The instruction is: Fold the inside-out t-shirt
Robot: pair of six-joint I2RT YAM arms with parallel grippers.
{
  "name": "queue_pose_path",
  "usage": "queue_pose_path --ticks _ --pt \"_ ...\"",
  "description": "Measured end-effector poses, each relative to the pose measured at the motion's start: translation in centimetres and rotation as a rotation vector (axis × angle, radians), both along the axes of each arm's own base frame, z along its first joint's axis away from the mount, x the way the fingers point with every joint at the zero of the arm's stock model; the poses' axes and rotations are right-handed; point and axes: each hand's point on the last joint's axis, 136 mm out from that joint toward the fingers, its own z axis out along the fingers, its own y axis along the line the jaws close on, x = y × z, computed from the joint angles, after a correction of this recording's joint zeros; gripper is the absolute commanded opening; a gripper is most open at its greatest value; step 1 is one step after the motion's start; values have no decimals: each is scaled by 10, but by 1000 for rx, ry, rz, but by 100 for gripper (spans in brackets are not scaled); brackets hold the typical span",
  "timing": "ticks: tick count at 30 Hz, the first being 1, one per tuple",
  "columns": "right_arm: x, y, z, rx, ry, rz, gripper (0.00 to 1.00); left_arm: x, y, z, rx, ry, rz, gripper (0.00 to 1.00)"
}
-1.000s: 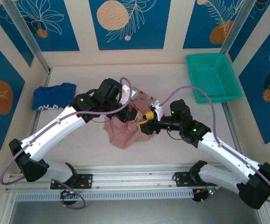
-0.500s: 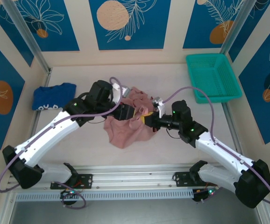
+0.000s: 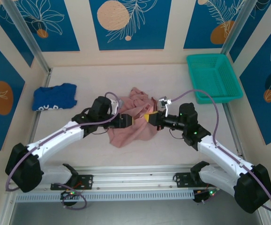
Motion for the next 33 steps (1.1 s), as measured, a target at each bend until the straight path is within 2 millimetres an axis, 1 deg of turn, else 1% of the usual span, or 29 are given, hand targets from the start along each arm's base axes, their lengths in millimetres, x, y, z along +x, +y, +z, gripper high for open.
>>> queue_pose_path --ticks 2,4,7,10,12,15,19,22,25,28,29,30,31,33 --pt "-1 -1 0 2 -1 0 0 5 -8 0 -34 10 -2 56" --pt "-2 -1 0 4 -1 -1 0 9 -16 0 -68 20 -10 52" --pt "-4 -3 3 10 -13 -5 0 14 -28 -1 -126 47 -23 42" --pt "-5 -5 8 17 -29 -10 0 14 -36 -6 -174 84 -30 28" --pt "-5 -5 10 19 -35 -16 0 12 -39 -8 -197 108 -31 16" --pt "-2 -7 10 18 -38 -30 0 11 -42 -4 -224 115 -35 0" --pt "2 -13 10 13 -36 -59 0 11 -40 8 -243 81 -39 0" --pt "5 -23 9 0 -33 -105 0 10 -30 32 -263 7 -35 0" --pt "8 -33 5 -24 -15 -154 1 10 -14 71 -301 -131 -22 0" --pt "9 -36 -3 -47 17 -177 3 1 1 112 -340 -292 -30 0" --pt "9 -36 -5 -51 22 -177 5 -5 6 126 -351 -349 -40 0" --pt "9 -36 -5 -51 23 -177 11 -11 10 136 -357 -400 -53 0" --pt "9 -35 -5 -50 24 -171 15 -16 13 144 -359 -443 -64 0" --pt "9 -34 -6 -54 28 -173 27 -23 20 155 -353 -527 -77 0"
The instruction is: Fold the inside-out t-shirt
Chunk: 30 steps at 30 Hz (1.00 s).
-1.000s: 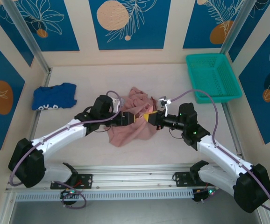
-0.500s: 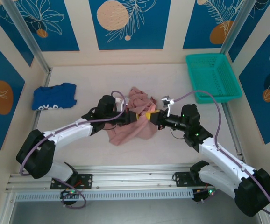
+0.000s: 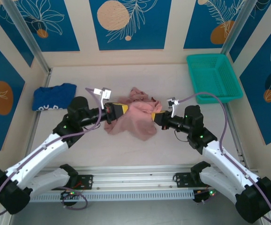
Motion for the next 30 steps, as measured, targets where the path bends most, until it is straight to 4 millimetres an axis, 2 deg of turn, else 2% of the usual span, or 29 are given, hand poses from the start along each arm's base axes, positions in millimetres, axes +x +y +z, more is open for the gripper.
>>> queue_pose_path --ticks 3,5,6,9,10,11,13,16,18,20,24,26,27,30 --pt "2 0 -10 -21 36 -5 39 -10 9 8 18 -107 2 0" --pt "1 0 -19 -47 62 -6 39 -14 12 5 44 -160 4 0" --pt "0 -1 -24 -62 75 -6 36 -15 14 2 62 -176 5 0" --pt "-1 -5 -29 -101 78 -19 13 -9 15 -14 127 -187 24 0" --pt "-1 -6 -30 -110 74 -22 11 -5 14 -21 150 -178 31 0" --pt "0 -7 -31 -119 75 -29 9 1 13 -31 178 -156 41 0" --pt "1 -9 -34 -136 84 -43 10 12 9 -57 243 -85 58 10" --pt "3 -14 -44 -180 112 -73 24 28 -1 -109 392 48 71 25" --pt "3 -13 -55 -231 133 -86 35 29 -12 -148 507 126 56 34" --pt "1 -6 -66 -291 148 -80 41 23 -21 -179 588 181 30 39" --pt "-2 14 -96 -411 191 -49 52 15 -30 -217 660 284 30 49" --pt "3 16 -114 -453 223 -64 52 18 -35 -227 655 322 48 52" --pt "6 15 -124 -473 241 -77 49 19 -38 -233 650 340 57 53" --pt "15 8 -149 -529 295 -126 28 24 -42 -251 663 385 90 54"
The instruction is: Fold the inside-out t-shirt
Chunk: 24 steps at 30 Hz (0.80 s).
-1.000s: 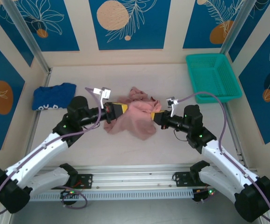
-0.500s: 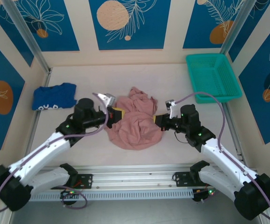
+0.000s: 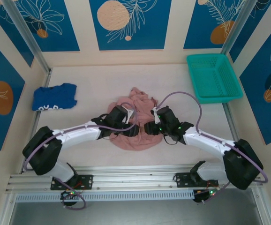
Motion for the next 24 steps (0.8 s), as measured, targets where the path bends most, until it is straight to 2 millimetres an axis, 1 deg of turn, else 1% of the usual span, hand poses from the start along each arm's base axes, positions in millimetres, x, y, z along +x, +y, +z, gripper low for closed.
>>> queue_pose_path --ticks 1,3,5,7,9,10,11,13,14,15,17,19,21,23,24 --pt "2 -3 -6 -15 13 -16 24 1 -1 -5 8 8 8 54" --pt "7 -10 -10 -28 19 -48 17 1 -4 -19 28 36 21 54" --pt "12 -16 -5 -19 5 -73 11 3 -7 -28 42 55 26 54" --pt "16 -20 4 -3 -18 -94 5 8 -13 -33 52 63 29 54" --pt "19 -25 13 15 -42 -109 2 13 -21 -36 55 67 31 49" --pt "20 -28 18 24 -53 -118 1 17 -25 -37 52 65 30 41" --pt "21 -31 21 31 -62 -126 0 19 -28 -37 48 61 30 32" --pt "21 -37 25 41 -69 -140 0 23 -32 -36 42 53 27 9" --pt "21 -41 28 46 -74 -147 0 24 -33 -35 38 45 22 3" --pt "20 -45 32 51 -80 -153 0 24 -35 -32 28 36 10 0" --pt "20 -53 43 74 -97 -161 0 26 -36 -20 -11 12 -15 0" --pt "20 -59 58 111 -128 -162 0 20 -33 2 -83 -18 -50 0" --pt "19 -63 74 153 -162 -150 1 15 -24 38 -179 -70 -84 0" --pt "16 -63 87 189 -191 -129 5 11 -15 88 -292 -169 -130 0" --pt "14 -62 91 203 -198 -113 7 8 -12 108 -334 -214 -153 0"
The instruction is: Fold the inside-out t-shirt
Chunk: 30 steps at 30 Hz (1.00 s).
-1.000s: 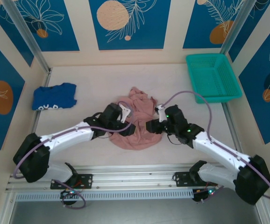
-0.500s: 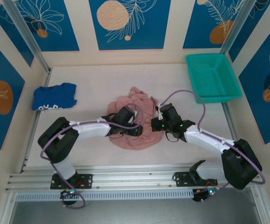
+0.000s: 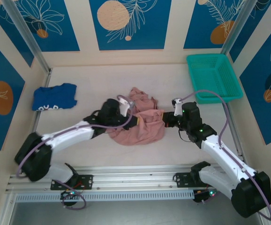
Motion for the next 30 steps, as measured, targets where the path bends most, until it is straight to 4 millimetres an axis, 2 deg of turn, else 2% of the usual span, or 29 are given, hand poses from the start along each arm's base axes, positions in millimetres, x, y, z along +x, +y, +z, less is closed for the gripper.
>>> queue_pose_path --ticks 2,4,7,15,23,26,30 --pt "-4 6 6 22 -14 44 11 -7 6 42 -86 -101 -44 0" --pt "-7 10 7 32 -16 72 20 -16 12 67 -138 -161 -88 0" --pt "-8 11 8 26 -24 88 32 -26 16 81 -173 -190 -145 0" --pt "-20 25 10 -65 -78 169 44 -34 26 78 -152 -179 -192 0" --pt "-48 34 34 -177 -216 231 47 -31 31 78 -122 -165 -184 0" --pt "-50 37 40 -193 -242 240 48 -32 32 76 -117 -157 -183 0" --pt "-43 41 32 -223 -211 239 51 -32 32 76 -115 -155 -182 0"
